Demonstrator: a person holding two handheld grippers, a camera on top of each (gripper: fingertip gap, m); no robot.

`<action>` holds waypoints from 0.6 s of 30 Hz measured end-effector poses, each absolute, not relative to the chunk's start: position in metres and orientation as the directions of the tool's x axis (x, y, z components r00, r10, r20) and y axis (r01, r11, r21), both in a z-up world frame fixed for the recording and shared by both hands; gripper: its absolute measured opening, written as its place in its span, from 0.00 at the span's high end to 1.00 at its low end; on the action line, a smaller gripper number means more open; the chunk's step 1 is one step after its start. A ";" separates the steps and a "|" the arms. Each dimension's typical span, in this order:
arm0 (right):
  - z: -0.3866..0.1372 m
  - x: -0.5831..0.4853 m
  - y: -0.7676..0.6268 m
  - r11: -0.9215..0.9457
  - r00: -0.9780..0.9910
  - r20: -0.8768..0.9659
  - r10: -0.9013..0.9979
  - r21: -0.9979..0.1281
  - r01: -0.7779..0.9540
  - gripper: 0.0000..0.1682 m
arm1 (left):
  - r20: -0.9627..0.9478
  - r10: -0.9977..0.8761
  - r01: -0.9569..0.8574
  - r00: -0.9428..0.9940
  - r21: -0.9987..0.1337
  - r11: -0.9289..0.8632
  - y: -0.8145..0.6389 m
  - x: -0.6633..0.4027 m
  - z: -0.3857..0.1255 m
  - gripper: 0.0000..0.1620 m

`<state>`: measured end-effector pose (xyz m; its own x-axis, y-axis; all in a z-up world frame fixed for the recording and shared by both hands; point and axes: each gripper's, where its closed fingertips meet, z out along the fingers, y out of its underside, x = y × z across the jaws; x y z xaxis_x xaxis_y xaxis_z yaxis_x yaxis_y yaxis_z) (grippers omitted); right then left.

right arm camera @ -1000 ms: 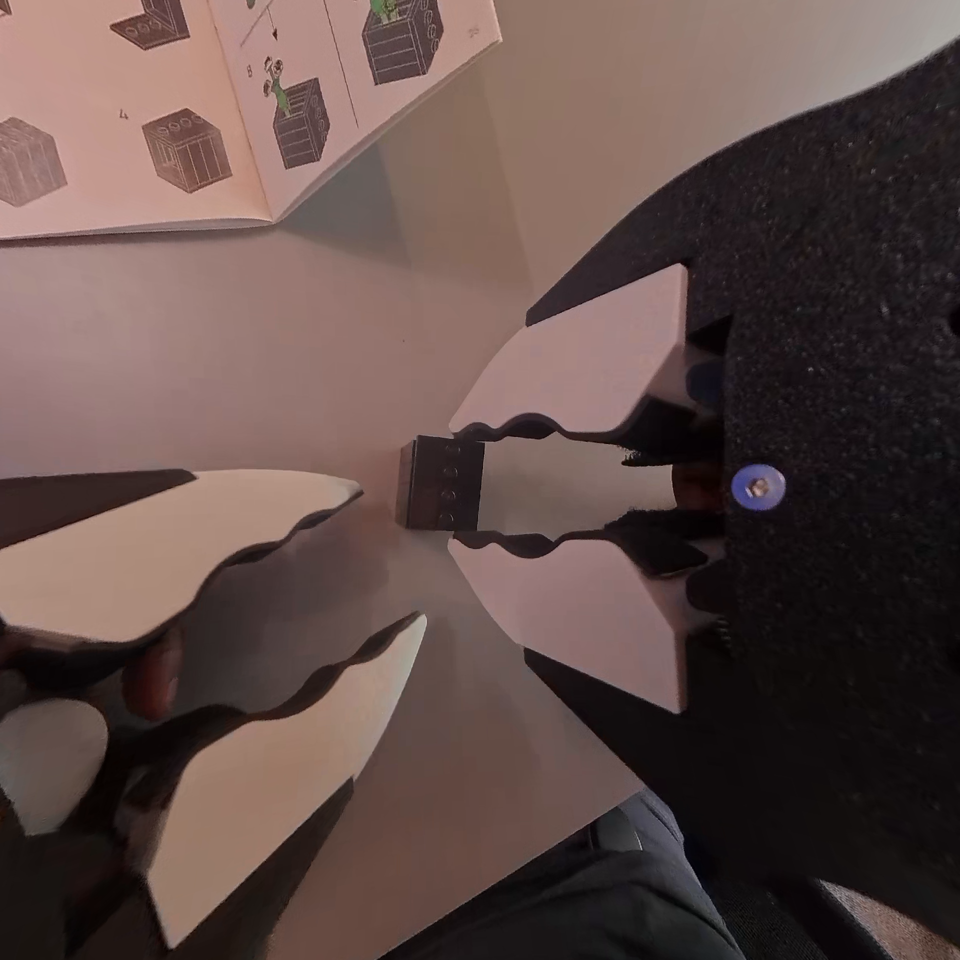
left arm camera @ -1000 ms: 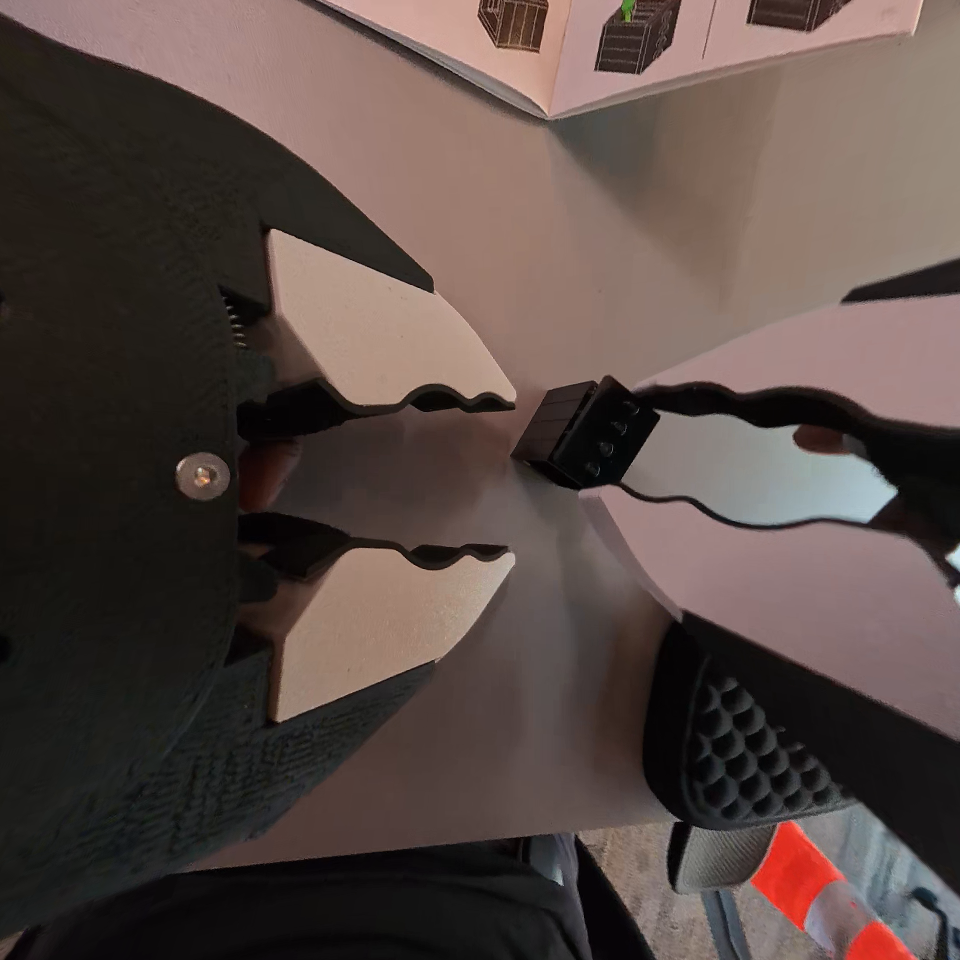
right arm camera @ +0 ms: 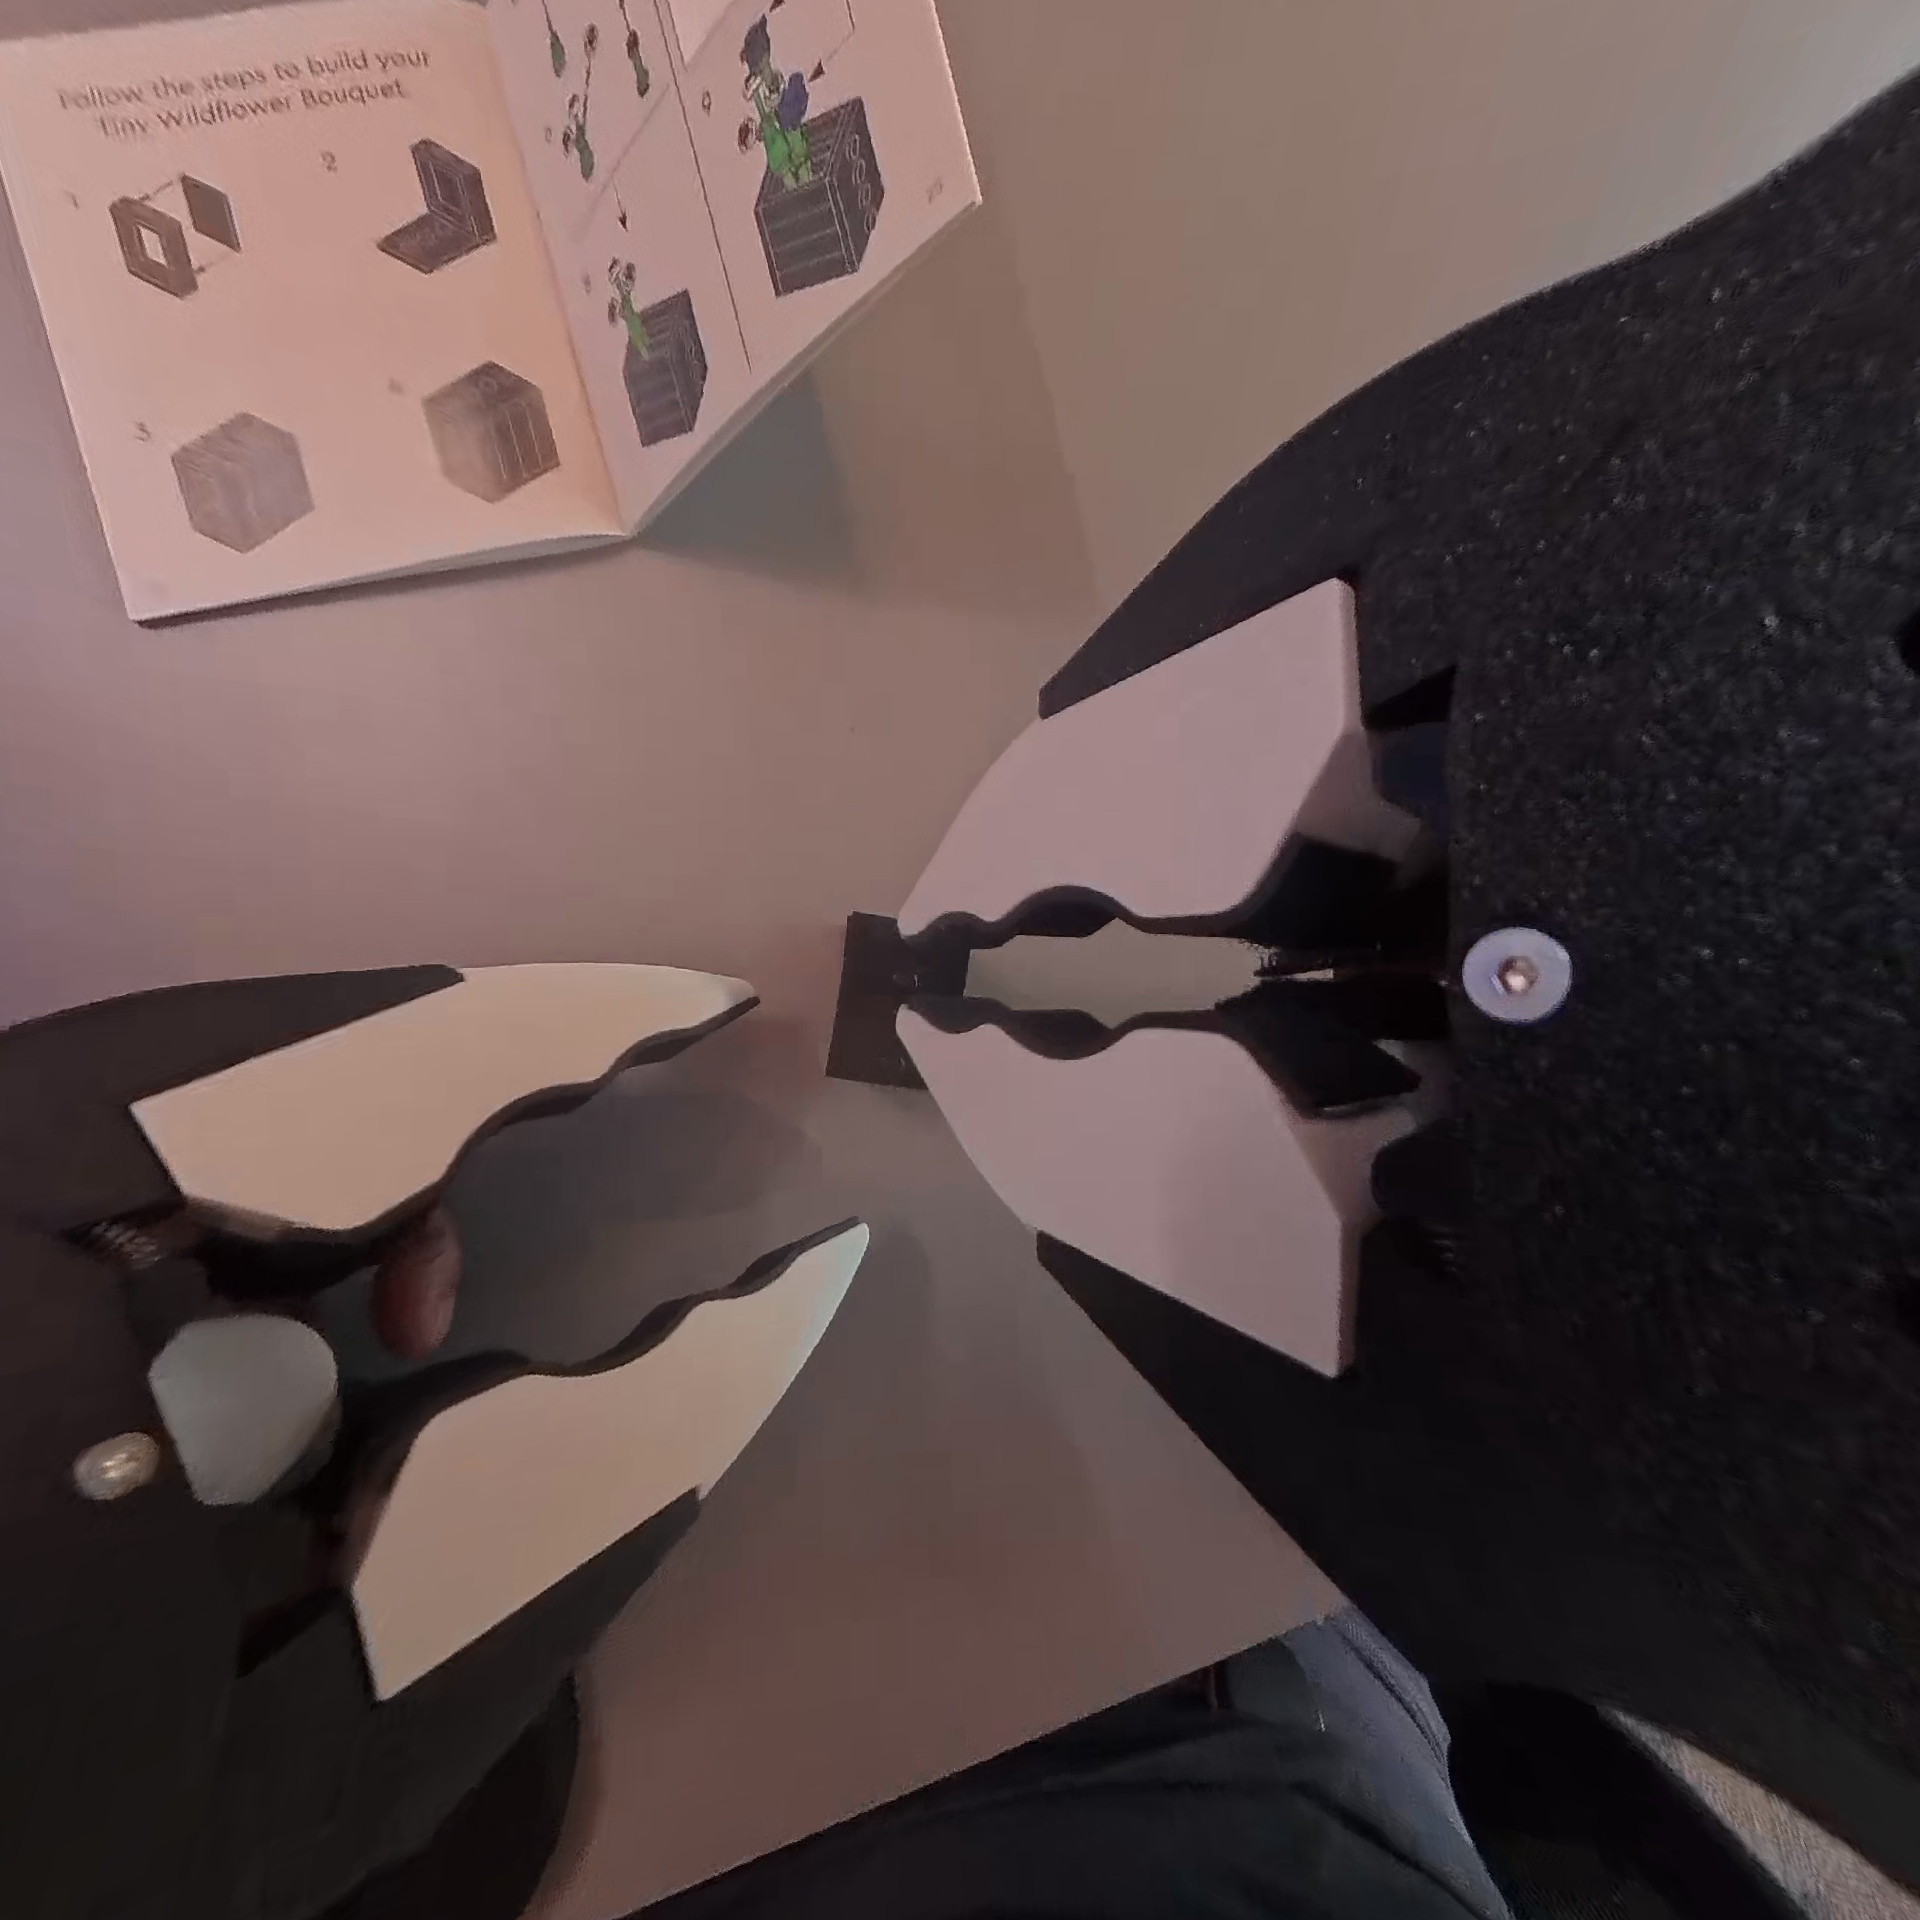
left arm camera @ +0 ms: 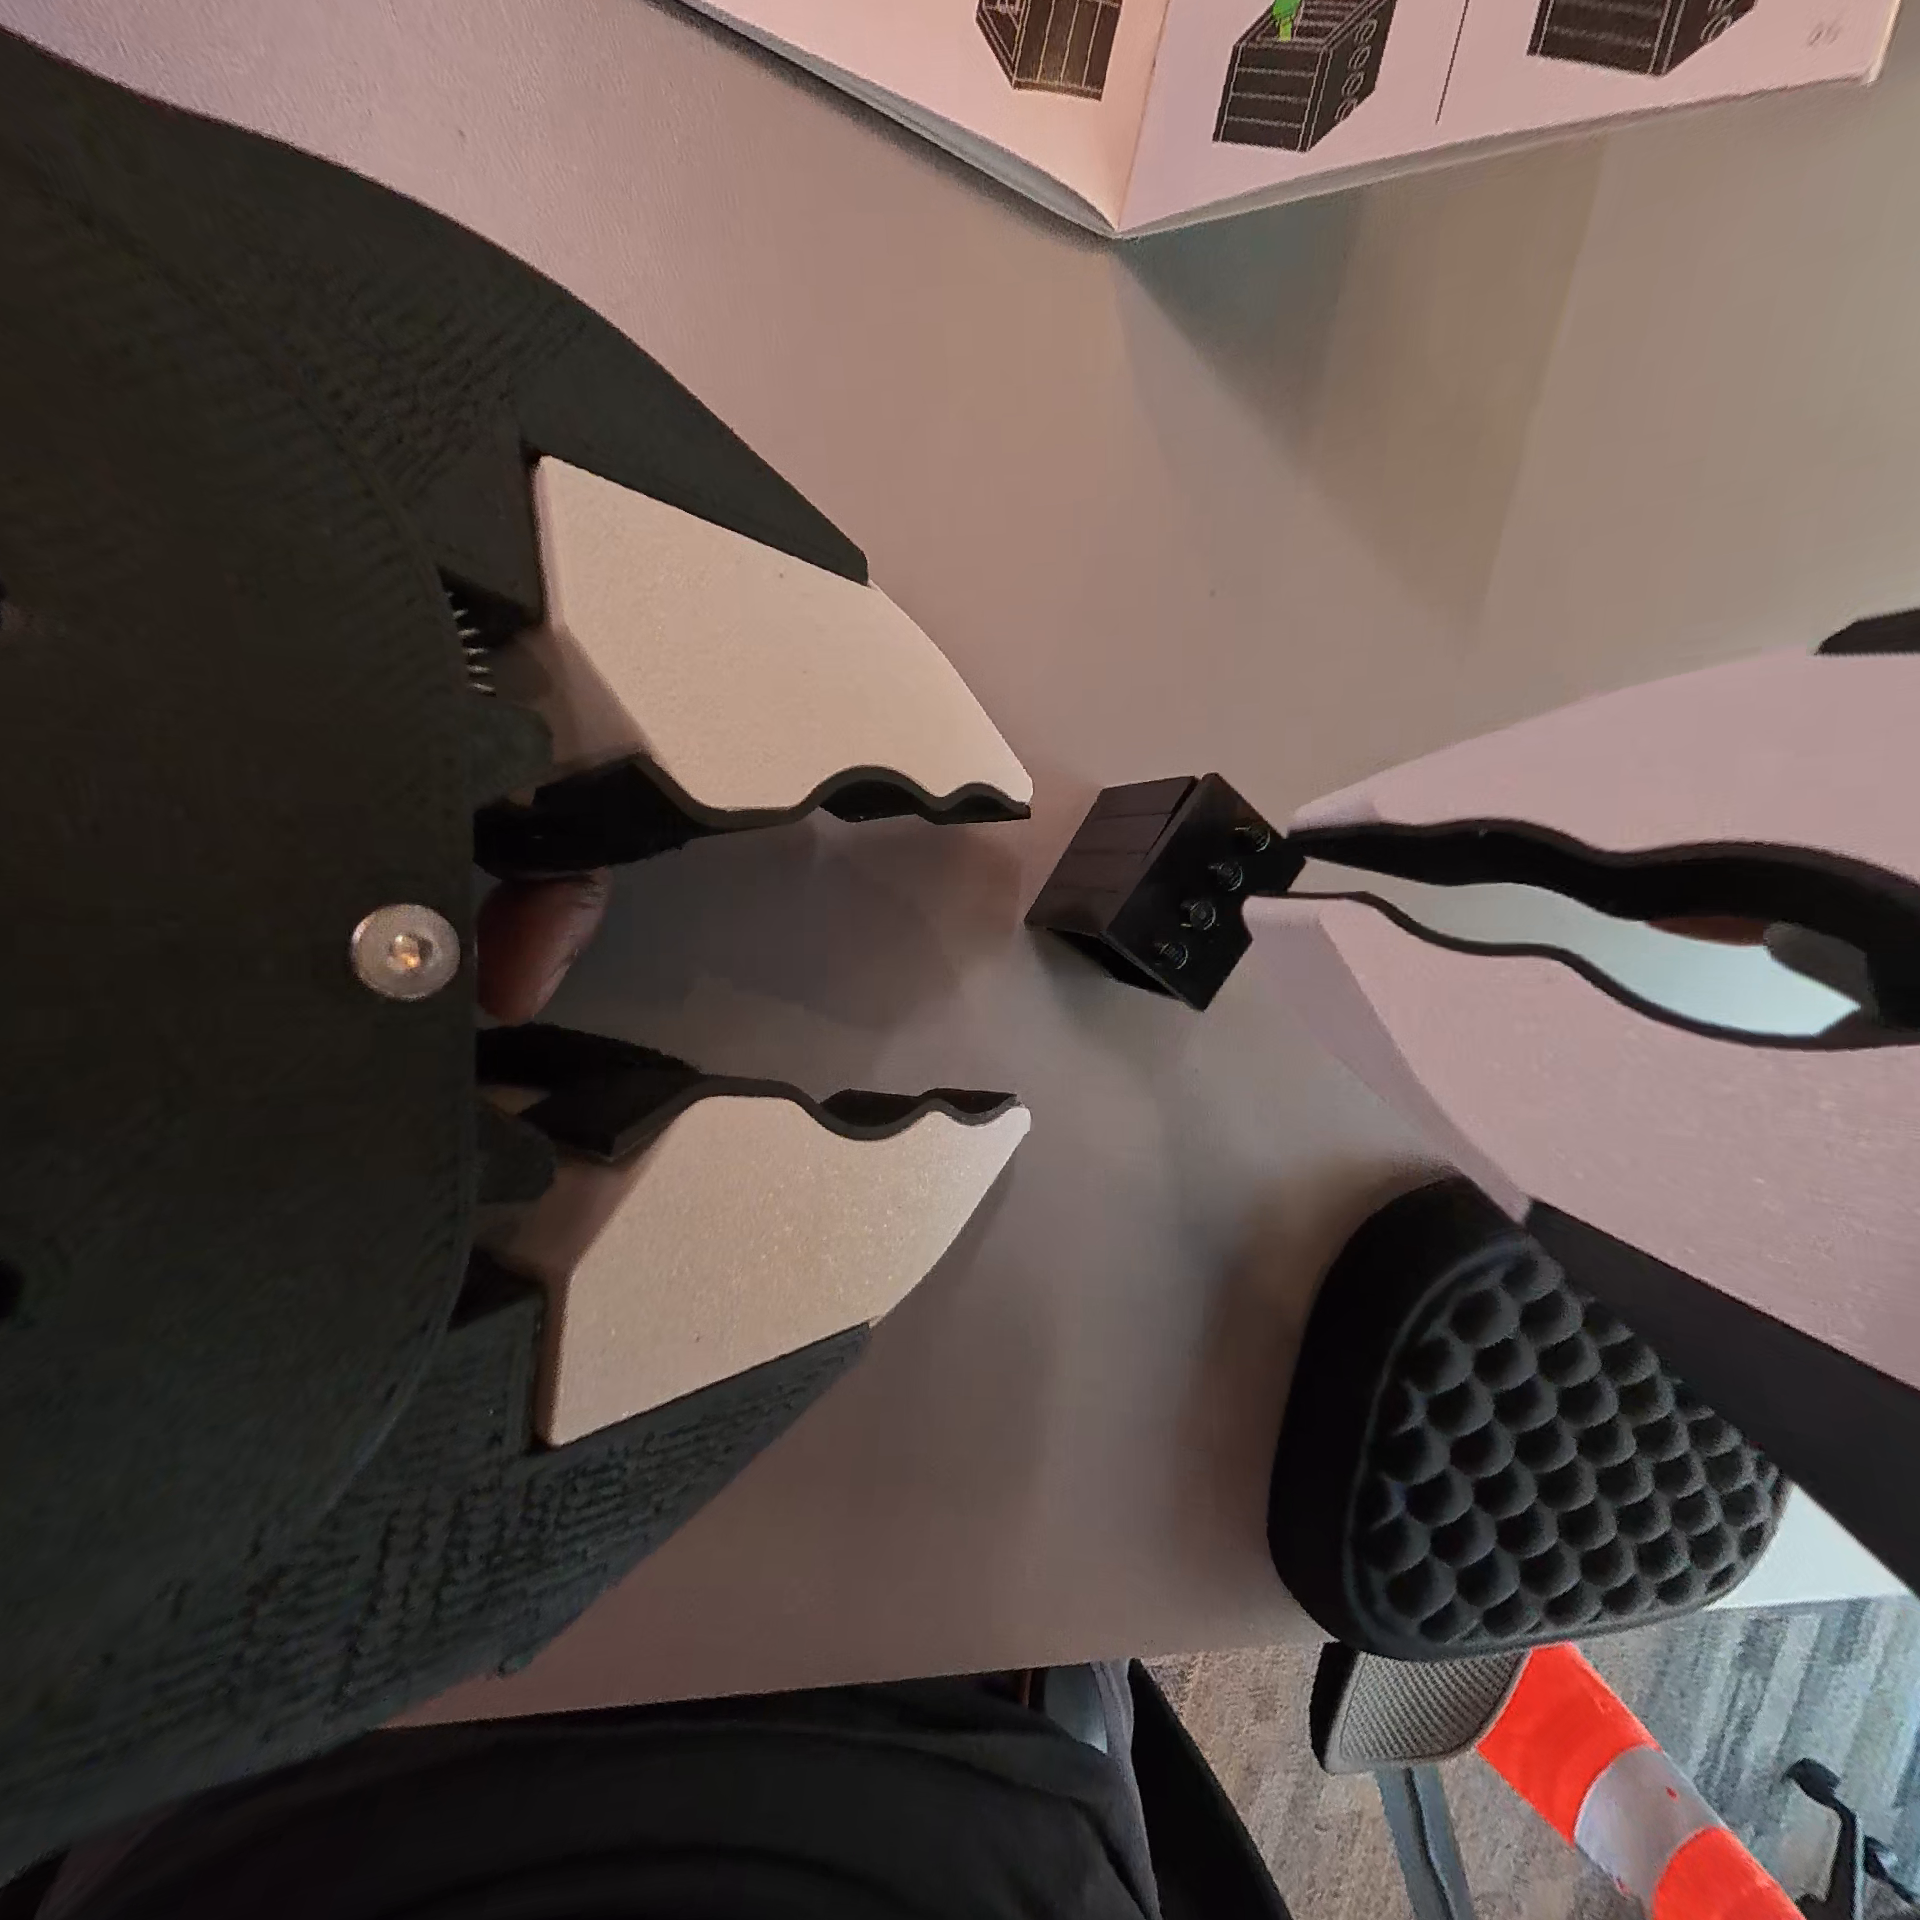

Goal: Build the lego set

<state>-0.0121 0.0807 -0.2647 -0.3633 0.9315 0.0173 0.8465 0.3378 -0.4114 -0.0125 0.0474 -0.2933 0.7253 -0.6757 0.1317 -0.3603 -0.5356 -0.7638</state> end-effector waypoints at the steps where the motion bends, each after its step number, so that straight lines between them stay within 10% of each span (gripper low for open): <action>1: -0.266 -0.012 0.081 0.351 -0.377 0.022 0.926 -0.414 0.840 0.95 | 0.136 -0.676 -0.350 0.724 -0.772 -0.531 0.048 -0.013 -0.292 0.70; 18: -0.274 -0.009 0.079 0.428 -0.452 0.030 0.892 -0.384 0.818 0.94 | -0.006 -0.759 -0.344 0.652 -0.894 -0.289 0.050 0.004 -0.266 0.75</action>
<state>-0.0087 0.0786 -0.2738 -0.4520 0.8915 0.0298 0.8183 0.4277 -0.3841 0.0038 0.0495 -0.2662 0.6515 -0.7586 -0.0056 -0.3437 -0.2885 -0.8937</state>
